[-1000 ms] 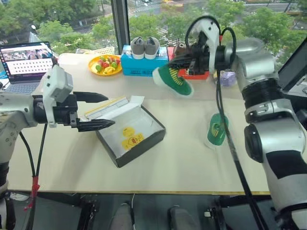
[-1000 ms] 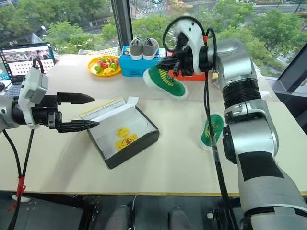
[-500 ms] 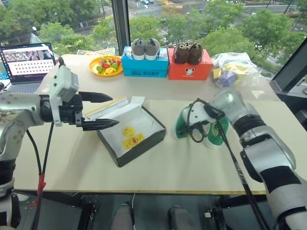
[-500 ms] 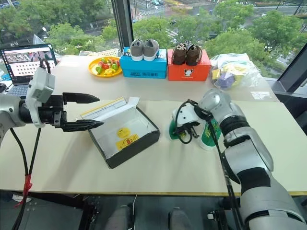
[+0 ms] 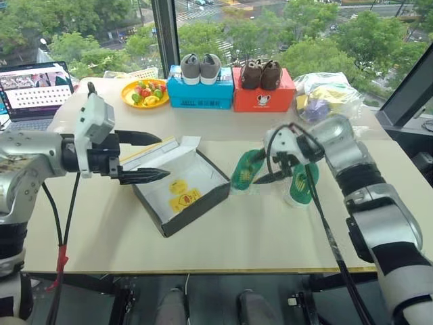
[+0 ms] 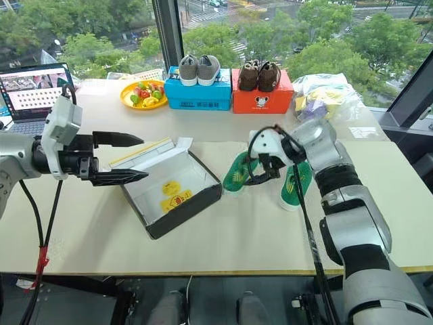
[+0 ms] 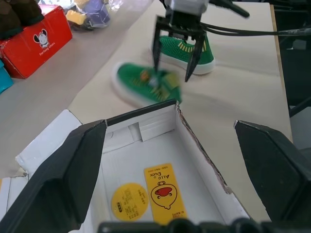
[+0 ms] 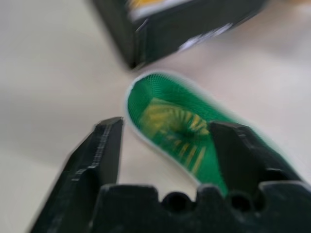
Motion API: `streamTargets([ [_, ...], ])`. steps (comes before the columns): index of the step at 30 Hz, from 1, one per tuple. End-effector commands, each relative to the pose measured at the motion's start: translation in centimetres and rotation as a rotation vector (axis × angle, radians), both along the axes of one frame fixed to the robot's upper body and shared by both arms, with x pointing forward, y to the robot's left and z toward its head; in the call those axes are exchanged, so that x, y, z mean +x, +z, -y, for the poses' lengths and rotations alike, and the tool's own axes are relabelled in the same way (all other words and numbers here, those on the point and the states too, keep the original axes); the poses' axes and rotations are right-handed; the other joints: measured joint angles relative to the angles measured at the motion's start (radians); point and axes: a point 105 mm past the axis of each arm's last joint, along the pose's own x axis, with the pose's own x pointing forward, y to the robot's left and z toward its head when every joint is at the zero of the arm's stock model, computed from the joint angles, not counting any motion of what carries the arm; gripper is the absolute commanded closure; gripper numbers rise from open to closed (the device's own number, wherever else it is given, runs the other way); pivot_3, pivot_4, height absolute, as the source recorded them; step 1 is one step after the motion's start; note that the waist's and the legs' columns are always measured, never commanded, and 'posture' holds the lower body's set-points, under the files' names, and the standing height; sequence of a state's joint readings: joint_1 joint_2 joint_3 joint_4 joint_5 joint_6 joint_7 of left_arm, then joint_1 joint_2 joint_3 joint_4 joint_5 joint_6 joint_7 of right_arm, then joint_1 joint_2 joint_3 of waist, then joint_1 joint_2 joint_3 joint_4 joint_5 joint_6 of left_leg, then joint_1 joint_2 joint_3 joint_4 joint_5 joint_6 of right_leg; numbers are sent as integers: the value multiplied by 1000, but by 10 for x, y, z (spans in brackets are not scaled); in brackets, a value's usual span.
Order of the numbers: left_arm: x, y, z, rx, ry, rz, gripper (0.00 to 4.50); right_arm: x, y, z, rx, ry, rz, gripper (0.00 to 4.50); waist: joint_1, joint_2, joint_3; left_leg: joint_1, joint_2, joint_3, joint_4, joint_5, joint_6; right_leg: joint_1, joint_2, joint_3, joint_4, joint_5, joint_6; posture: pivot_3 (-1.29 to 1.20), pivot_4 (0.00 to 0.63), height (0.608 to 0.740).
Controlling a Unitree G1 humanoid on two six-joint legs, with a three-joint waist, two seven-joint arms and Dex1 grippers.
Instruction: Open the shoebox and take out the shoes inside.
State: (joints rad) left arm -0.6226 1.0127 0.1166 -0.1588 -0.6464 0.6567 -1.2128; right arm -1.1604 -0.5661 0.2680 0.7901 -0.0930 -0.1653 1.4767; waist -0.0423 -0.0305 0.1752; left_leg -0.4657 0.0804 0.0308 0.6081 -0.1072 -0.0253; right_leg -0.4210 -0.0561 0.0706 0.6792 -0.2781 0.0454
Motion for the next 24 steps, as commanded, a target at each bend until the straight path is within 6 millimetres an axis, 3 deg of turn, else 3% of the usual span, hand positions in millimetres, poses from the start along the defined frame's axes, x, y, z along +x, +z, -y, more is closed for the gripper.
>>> streamTargets([
  [1, 0, 9, 3, 5, -18, 48, 0, 2, 42, 2, 90, -48, 145, 79, 0, 0, 0, 0, 0, 0, 0, 0, 0, 0, 0, 0, 0, 0, 0, 0, 150, 739],
  [4, 1, 10, 2, 2, -17, 47, 0, -7, 52, 18, 71, -81, 112, 79, 3, 0, 0, 0, 0, 0, 0, 0, 0, 0, 0, 0, 0, 0, 0, 0, 150, 739],
  [8, -5, 7, -10, -29, 19, 17, 0, -49, 57, 43, 104, -139, -177, 79, 14, 1, 1, -3, 0, 0, 0, 0, 0, -2, 0, 0, -1, 0, 0, 0, 150, 739],
  [11, 2, 4, -41, -170, 162, 17, 0, -91, 69, 54, 266, -141, -402, 79, 23, 2, 1, -4, 0, 0, 0, 0, 0, -3, -1, 0, -1, 0, 0, 0, 150, 739],
  [14, 0, 3, -61, -298, 252, 27, 0, -101, 68, 65, 378, -180, -422, 79, 18, 1, 1, 2, 1, 0, -1, -1, 1, 1, -1, 0, -1, -2, -3, 0, 150, 739],
  [16, 3, -1, -75, -444, 380, 80, 0, -73, 75, 76, 606, -361, -231, 79, 16, 0, 0, 6, 1, 1, -1, -1, 1, 4, -1, 0, -1, -2, -3, 0, 150, 739],
  [18, -2, -10, -82, -562, 494, 125, 0, -53, 80, 100, 841, -553, -10, 79, 7, -1, -1, 10, 2, 1, 1, -1, 1, 8, -1, 0, -1, -2, -2, 0, 150, 739],
  [19, -4, -13, -88, -613, 557, 154, 0, -50, 76, 111, 909, -644, 50, 79, 8, -2, -2, 11, 2, 1, 1, -1, 1, 11, -1, 0, -2, -1, -1, 0, 150, 739],
  [22, -4, -26, -132, -618, 927, 349, 0, -50, 60, 155, 1044, -940, 231, 79, 24, -4, -2, 13, 1, 1, 1, -1, 1, 16, -1, 0, -6, 0, 1, 0, 150, 739],
  [24, -12, -36, -147, -637, 1049, 401, 0, -57, 51, 186, 1096, -1117, 362, 79, 34, -4, -2, 11, 0, 1, 1, -1, 1, 16, -2, 0, -8, 1, 2, 0, 150, 739],
])
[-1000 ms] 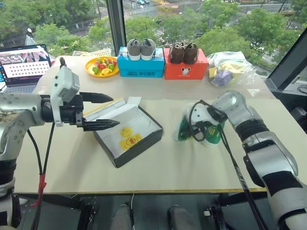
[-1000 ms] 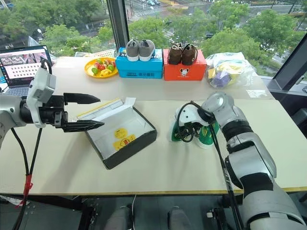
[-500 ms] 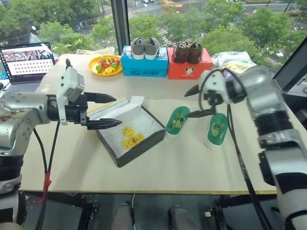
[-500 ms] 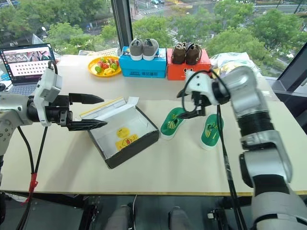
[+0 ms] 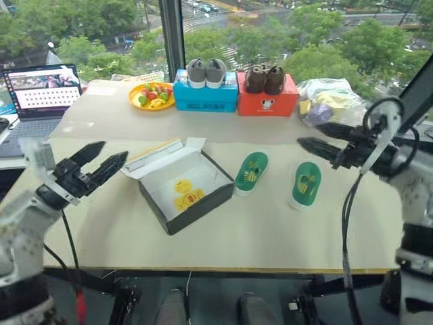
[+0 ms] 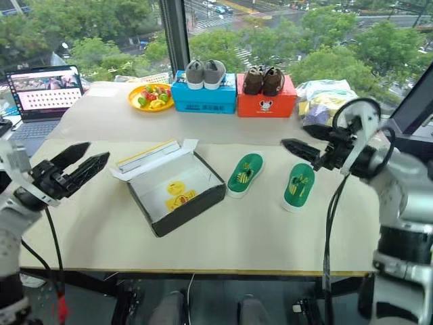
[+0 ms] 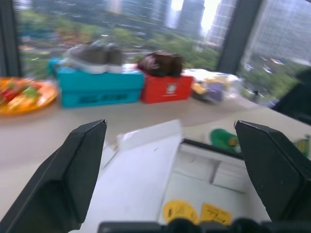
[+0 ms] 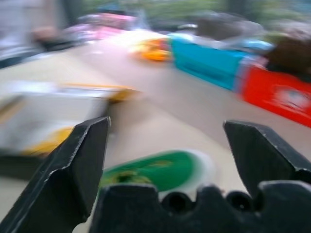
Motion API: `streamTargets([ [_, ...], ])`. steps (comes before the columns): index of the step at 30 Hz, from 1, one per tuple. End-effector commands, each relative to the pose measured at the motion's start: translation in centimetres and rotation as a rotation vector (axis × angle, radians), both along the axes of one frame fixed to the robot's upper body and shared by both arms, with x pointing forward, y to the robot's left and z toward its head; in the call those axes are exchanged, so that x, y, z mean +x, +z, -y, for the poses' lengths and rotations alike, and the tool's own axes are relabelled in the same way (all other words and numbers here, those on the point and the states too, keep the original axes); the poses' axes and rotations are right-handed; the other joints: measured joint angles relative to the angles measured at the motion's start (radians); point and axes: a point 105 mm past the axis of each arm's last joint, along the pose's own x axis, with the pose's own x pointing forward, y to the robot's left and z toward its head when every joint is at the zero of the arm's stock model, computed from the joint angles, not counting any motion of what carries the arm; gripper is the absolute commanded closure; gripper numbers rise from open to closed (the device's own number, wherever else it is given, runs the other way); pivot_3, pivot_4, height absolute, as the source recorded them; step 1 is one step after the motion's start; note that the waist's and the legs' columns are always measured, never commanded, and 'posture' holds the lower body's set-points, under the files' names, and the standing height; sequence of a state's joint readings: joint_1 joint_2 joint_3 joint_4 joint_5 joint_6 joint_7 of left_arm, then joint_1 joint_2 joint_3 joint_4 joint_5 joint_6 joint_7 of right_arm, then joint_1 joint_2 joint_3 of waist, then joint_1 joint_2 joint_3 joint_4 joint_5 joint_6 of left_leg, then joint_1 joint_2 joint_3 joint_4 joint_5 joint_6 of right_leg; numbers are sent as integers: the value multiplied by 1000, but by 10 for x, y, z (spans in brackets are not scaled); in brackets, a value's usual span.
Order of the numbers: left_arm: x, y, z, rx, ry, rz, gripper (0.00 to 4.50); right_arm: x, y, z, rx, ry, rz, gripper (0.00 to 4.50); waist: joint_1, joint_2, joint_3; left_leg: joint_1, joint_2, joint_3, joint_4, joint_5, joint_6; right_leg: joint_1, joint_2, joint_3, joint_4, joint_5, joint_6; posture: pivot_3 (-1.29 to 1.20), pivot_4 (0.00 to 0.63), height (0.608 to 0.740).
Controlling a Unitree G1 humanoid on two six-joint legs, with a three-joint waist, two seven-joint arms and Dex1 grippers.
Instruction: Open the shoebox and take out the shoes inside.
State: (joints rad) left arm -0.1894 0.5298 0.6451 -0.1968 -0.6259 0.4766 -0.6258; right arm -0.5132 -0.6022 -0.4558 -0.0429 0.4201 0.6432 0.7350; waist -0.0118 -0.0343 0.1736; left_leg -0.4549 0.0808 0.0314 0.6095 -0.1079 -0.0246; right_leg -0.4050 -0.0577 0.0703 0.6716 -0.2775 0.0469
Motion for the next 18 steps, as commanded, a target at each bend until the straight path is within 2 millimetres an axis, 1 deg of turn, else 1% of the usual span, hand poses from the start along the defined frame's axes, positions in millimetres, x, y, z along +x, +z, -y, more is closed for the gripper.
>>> streamTargets([
  [1, -18, 6, -33, 43, 284, 110, 0, -21, 15, 62, -8, -420, 188, 79, 7, 0, -1, -2, 0, 0, 0, 0, 0, -1, 0, 0, -1, 0, 0, 0, 150, 739],
  [2, -15, -13, -28, 46, 271, 34, 0, -25, -2, 67, -38, -473, 169, 79, 9, 1, -2, -2, -1, 0, -1, 0, 0, -1, -1, 0, -3, 0, 1, 0, 150, 739],
  [3, -13, -27, -24, 51, 257, -21, 0, -29, -13, 68, -63, -497, 155, 79, 11, 1, -2, -1, -1, 0, -1, -1, 1, 1, -1, 0, -5, 1, 1, 0, 150, 739],
  [4, -11, -44, -17, 66, 232, -88, 0, -33, -33, 65, -101, -507, 119, 79, 12, 1, -5, -2, -2, 0, -2, -1, 1, 1, -2, 0, -7, 1, 2, 0, 150, 739],
  [6, -12, -63, -2, 83, 188, -139, 0, -43, -66, 56, -136, -515, 61, 79, 14, 0, -7, -1, -2, 0, -3, -1, 1, 2, -2, 0, -8, 1, 2, 0, 150, 739],
  [7, -13, -71, 3, 76, 179, -163, 0, -48, -79, 49, -145, -504, 36, 79, 10, 0, -8, -1, -2, 0, -3, -1, 0, 2, -2, 0, -8, 1, 2, 0, 150, 739],
  [9, -18, -92, 10, 125, 218, -207, 0, -57, -102, 30, -152, -467, -6, 79, 0, 1, -8, -1, -2, 1, -2, -3, -3, 1, -2, 0, -8, 2, 2, 0, 150, 739],
  [11, -24, -109, 10, 180, 247, -222, 0, -61, -111, 18, -174, -442, -12, 79, -19, 4, -10, 0, -1, 1, -2, -6, -7, 2, -2, 1, -8, 2, 1, 0, 150, 739],
  [13, -28, -119, 8, 196, 264, -231, 0, -62, -114, 14, -177, -434, -13, 79, -31, 4, -10, 1, -1, 1, -2, -6, -7, 2, -2, 2, -8, 2, -4, 0, 150, 739],
  [16, -27, -127, 5, 193, 294, -230, 0, -60, -117, 12, -180, -430, -13, 79, -34, 4, -10, 3, -1, 1, -2, -6, -7, 2, -2, 2, -8, 1, -3, 0, 150, 739],
  [18, -25, -129, 4, 223, 307, -231, 0, -58, -119, 11, -183, -427, -13, 79, -33, 4, -10, 4, -1, 1, -2, -6, -7, 3, -2, 1, -8, 0, -2, 0, 150, 739],
])
